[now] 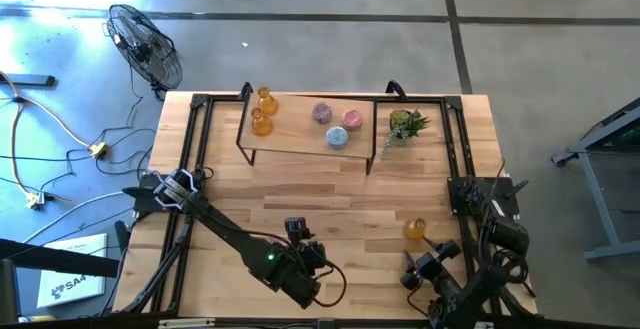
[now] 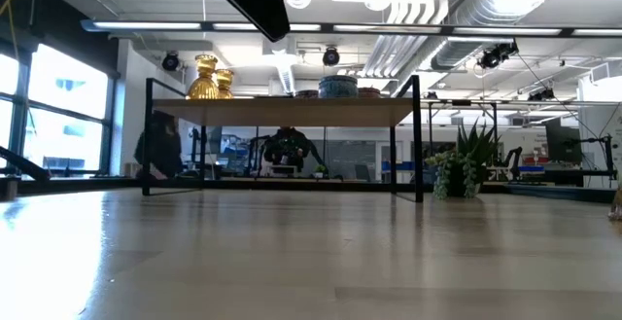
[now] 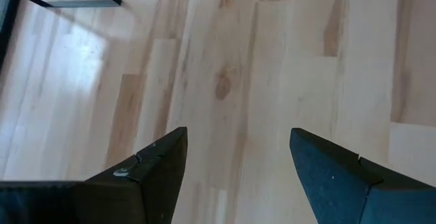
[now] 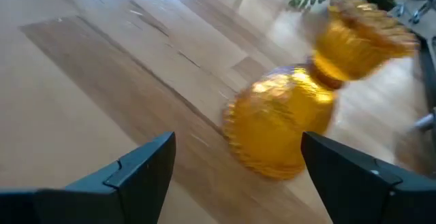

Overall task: Pick & Place candle stick holders
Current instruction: Put the yellow glass candle holder on the shelf

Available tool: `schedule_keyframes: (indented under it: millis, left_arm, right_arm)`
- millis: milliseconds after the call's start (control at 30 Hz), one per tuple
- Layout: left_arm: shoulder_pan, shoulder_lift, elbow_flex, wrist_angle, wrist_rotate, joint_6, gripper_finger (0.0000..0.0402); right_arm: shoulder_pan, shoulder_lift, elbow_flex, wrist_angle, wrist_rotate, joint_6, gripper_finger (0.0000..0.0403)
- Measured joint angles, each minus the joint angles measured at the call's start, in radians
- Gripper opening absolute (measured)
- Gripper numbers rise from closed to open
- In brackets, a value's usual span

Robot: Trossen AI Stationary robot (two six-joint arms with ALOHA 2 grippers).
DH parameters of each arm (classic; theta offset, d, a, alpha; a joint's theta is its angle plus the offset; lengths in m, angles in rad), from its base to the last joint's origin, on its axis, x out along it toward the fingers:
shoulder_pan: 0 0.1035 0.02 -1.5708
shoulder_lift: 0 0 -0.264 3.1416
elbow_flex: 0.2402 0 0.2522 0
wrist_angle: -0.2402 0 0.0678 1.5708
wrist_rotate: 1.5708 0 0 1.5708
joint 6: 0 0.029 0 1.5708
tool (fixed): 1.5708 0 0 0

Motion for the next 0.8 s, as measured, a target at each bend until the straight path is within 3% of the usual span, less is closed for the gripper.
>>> schedule_keyframes:
  millis: [267, 800]
  left_arm:
    - [0.000, -0.001, 0.000, 0.003, 0.025, 0.000, 0.0252]
    - [0.000, -0.001, 0.000, 0.005, 0.030, 0.000, 0.0252]
  right_arm:
    - [-0.028, -0.006, -0.066, 0.121, 0.010, 0.029, 0.0312]
    - [-0.023, -0.001, 0.041, 0.111, 0.048, -0.107, 0.0312]
